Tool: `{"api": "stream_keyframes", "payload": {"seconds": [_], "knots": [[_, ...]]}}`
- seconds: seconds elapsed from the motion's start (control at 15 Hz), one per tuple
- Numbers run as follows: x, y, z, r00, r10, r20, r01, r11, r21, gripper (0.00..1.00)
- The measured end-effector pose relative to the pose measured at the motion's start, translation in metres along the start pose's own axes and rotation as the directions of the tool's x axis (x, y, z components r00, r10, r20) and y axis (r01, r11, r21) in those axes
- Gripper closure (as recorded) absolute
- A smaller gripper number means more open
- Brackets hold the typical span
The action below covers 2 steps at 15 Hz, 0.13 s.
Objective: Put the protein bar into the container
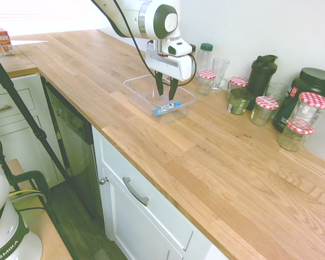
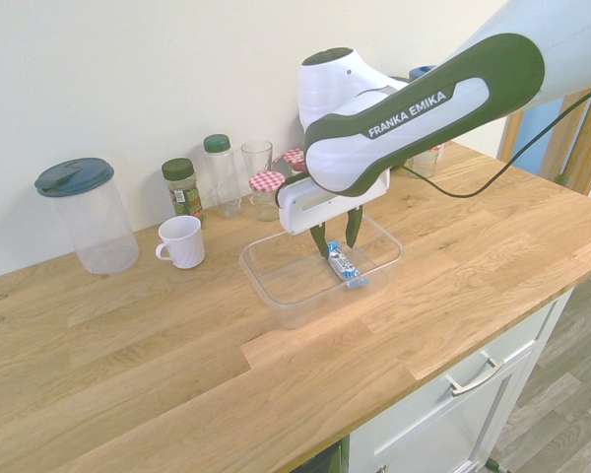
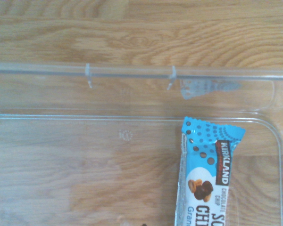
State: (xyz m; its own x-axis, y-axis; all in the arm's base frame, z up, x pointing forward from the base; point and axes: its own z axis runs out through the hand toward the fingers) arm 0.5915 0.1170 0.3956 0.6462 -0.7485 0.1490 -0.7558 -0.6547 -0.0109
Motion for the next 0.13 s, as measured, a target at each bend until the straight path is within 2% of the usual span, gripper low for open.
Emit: {"api": "stream_keyframes", "payload": {"seconds": [0.13], "knots": [[-0.008,0.011,-0.020,1.000,-0.004,-0.012,0.004,1.000,0.024,0.00]]}}
